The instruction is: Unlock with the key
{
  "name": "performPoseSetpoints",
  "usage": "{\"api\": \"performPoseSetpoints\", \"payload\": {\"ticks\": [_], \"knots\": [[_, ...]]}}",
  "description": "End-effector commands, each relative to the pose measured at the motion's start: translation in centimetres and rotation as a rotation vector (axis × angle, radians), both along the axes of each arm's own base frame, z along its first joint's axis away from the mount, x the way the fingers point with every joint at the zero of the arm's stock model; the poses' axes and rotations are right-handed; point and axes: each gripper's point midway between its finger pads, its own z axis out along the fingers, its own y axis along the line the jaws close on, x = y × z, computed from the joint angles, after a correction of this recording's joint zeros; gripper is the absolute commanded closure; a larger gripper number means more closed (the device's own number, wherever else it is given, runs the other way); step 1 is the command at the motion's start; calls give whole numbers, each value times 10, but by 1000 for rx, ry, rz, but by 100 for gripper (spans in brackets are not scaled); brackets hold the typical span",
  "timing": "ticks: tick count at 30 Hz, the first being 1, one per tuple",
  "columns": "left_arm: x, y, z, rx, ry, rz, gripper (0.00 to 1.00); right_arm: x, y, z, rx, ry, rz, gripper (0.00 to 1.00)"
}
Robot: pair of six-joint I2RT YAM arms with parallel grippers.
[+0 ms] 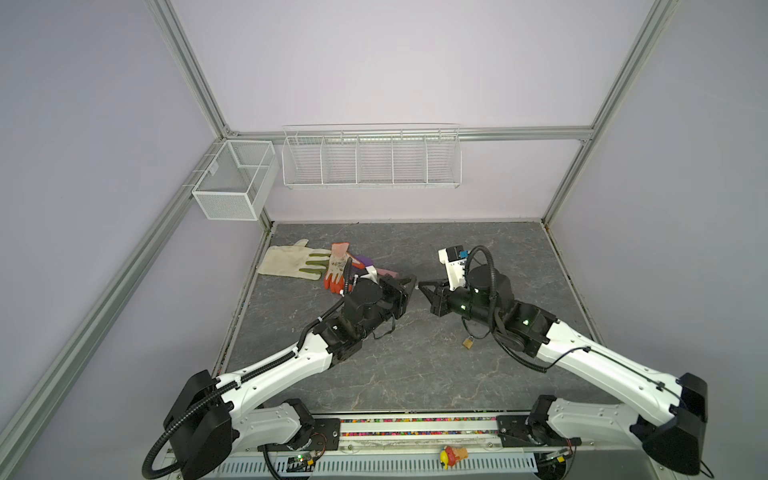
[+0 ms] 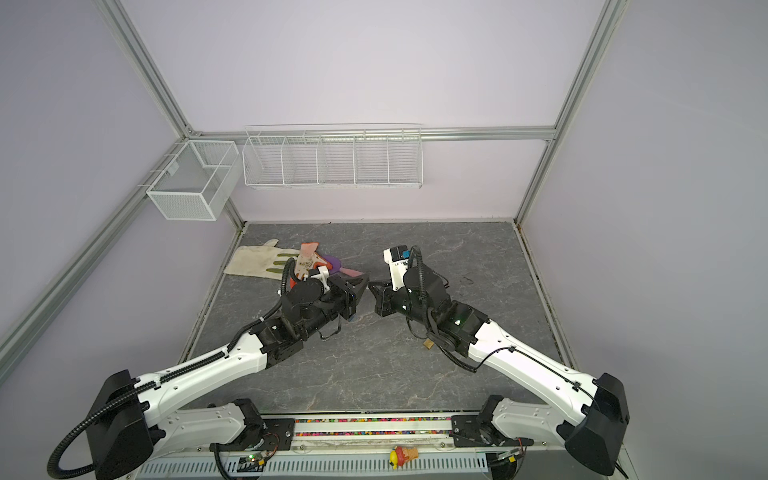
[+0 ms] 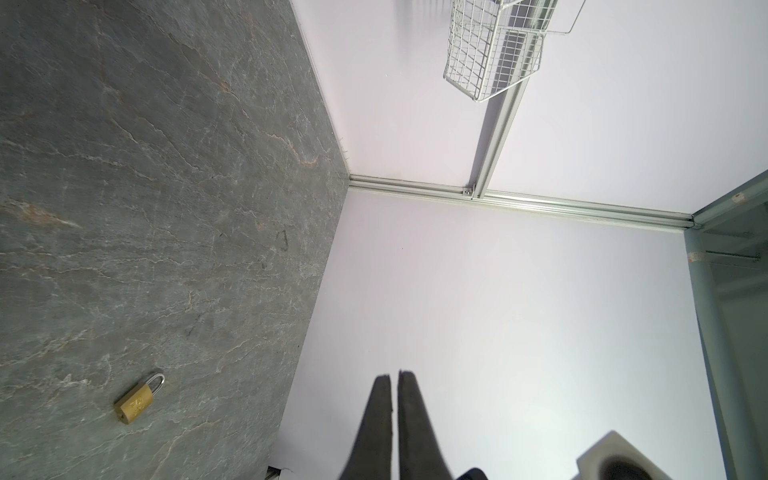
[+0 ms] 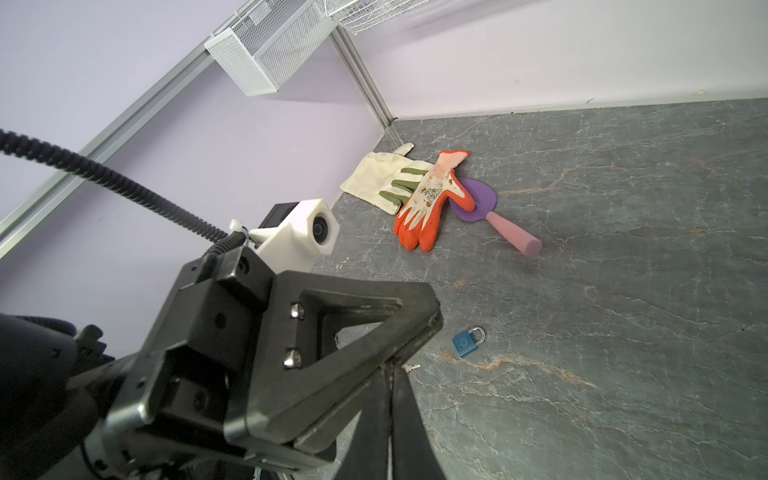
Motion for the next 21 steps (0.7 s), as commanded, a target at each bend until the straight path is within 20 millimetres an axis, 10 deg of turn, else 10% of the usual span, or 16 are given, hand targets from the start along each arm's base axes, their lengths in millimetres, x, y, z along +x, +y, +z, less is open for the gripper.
{"api": "performPoseSetpoints", "payload": {"ticks": [1,7,12,21], "knots": [[4,-2,-1,4,4,0,98,-3,-2,2,-8,-24,7,93],[5,-4,-2,12,1,-5,100,-4,-4,4,-19,-33,9,91],[10,-3,6,82,-77,-21,100,-8,-15,10,-35,-35,-4,68],[14,-13,57,339,-603,-204,100,-29,-30,42,115,100,175,44]]}}
